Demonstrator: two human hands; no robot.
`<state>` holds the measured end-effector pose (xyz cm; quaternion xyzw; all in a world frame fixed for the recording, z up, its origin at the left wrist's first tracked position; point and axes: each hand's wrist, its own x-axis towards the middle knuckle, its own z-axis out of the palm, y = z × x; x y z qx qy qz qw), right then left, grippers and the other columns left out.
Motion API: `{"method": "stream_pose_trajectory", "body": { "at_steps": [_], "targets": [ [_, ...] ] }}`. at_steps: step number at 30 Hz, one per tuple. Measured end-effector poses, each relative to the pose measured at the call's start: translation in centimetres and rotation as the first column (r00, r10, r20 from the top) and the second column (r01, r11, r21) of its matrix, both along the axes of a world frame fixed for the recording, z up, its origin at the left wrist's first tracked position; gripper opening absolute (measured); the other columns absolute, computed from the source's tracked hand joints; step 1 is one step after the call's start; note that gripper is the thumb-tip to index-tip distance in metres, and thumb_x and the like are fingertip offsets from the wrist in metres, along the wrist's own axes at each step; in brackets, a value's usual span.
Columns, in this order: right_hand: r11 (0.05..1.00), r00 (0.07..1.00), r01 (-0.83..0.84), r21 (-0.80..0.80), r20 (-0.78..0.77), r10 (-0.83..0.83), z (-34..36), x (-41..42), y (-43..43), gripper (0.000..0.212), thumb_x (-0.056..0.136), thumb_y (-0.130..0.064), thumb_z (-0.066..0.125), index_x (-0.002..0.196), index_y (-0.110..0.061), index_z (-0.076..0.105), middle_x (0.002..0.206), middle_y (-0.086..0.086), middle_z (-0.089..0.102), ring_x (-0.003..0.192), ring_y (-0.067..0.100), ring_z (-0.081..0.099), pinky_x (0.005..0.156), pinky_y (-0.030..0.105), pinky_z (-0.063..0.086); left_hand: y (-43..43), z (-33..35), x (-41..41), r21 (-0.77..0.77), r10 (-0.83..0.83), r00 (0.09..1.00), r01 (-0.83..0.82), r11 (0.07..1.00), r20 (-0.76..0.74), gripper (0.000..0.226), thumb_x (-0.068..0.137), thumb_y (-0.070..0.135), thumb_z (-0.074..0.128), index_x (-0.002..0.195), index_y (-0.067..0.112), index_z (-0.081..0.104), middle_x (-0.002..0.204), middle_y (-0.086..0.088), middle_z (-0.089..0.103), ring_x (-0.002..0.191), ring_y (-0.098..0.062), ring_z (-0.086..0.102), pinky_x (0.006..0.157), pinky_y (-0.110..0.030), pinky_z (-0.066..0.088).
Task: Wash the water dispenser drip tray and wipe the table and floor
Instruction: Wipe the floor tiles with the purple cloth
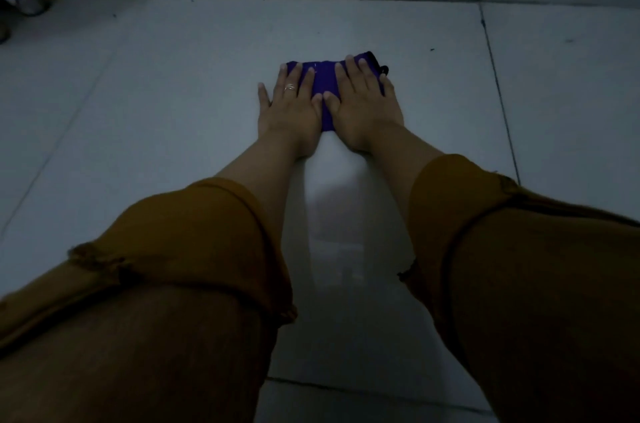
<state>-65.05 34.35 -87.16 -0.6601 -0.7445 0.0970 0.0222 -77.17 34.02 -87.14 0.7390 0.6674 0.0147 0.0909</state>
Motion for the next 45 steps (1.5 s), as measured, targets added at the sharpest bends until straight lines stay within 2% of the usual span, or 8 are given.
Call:
{"method": "stream_pose_trajectory", "body": {
  "at_steps": [6, 11, 19, 25, 35, 45],
  "targets": [
    [1.0, 1.0, -0.004, -0.008, -0.023, 0.004, 0.3, -0.3, -5.4, 0.06, 0.101, -0.041, 0.014, 0.152, -0.013, -0.002, 0.16, 0.004, -0.006, 0.147, 0.018, -0.008, 0.118, 0.039, -0.003, -5.3, 0.2, -0.4, -0.018, 0.001, 0.999, 0.0, 1.0, 0.032, 0.053, 0.103, 0.033, 0.011, 0.152, 0.017, 0.0, 0.16, -0.001, -0.005, 0.147, -0.019, -0.013, 0.117, -0.046, -0.007],
    [1.0, 0.998, -0.009, 0.02, -0.063, 0.011, 0.5, -1.5, -13.2, 0.059, 0.102, -0.04, 0.017, 0.152, -0.012, 0.003, 0.161, 0.005, -0.001, 0.148, 0.019, -0.004, 0.118, 0.038, -0.003, -12.9, 0.7, -1.5, -0.049, 0.02, 0.998, -0.017, 0.999, 0.056, 0.053, 0.103, 0.032, 0.011, 0.152, 0.016, -0.001, 0.16, -0.001, -0.006, 0.146, -0.018, -0.014, 0.117, -0.046, -0.007],
    [0.996, 0.994, -0.055, -0.069, -0.096, 0.049, 0.9, -4.3, -26.6, 0.06, 0.102, -0.04, 0.016, 0.151, -0.012, -0.004, 0.16, 0.006, -0.009, 0.147, 0.018, -0.012, 0.116, 0.036, -0.012, -27.3, 1.0, -3.9, -0.081, 0.087, 0.995, -0.084, 0.993, 0.041, 0.054, 0.102, 0.032, 0.012, 0.152, 0.017, -0.004, 0.16, -0.001, -0.009, 0.146, -0.017, -0.014, 0.119, -0.045, -0.005],
    [0.99, 0.993, -0.089, -0.111, -0.084, 0.08, 1.2, -5.6, -32.2, 0.061, 0.102, -0.04, 0.014, 0.151, -0.012, -0.008, 0.159, 0.006, -0.013, 0.146, 0.019, -0.015, 0.115, 0.036, -0.014, -33.3, 1.1, -5.4, -0.099, 0.105, 0.994, -0.103, 0.99, 0.017, 0.054, 0.102, 0.032, 0.011, 0.151, 0.016, -0.006, 0.16, -0.001, -0.012, 0.146, -0.018, -0.016, 0.117, -0.042, -0.007],
    [0.988, 0.991, -0.115, -0.1, -0.079, 0.107, 1.4, -7.5, -30.5, 0.061, 0.102, -0.04, 0.015, 0.151, -0.011, -0.005, 0.16, 0.007, -0.01, 0.147, 0.02, -0.012, 0.117, 0.038, -0.009, -31.6, 1.0, -7.5, -0.081, 0.096, 0.995, -0.096, 0.992, -0.003, 0.055, 0.102, 0.031, 0.012, 0.151, 0.016, -0.007, 0.159, -0.002, -0.012, 0.146, -0.018, -0.015, 0.117, -0.043, -0.006],
    [0.986, 0.99, -0.131, -0.104, -0.075, 0.124, 1.5, -12.0, -16.7, 0.06, 0.102, -0.039, 0.014, 0.151, -0.011, -0.006, 0.16, 0.005, -0.012, 0.147, 0.019, -0.013, 0.117, 0.039, -0.009, -17.2, 0.5, -12.3, -0.094, 0.076, 0.996, -0.08, 0.992, -0.046, 0.055, 0.102, 0.032, 0.012, 0.151, 0.016, -0.009, 0.159, -0.002, -0.014, 0.146, -0.019, -0.016, 0.117, -0.044, -0.006]
  ]
}}
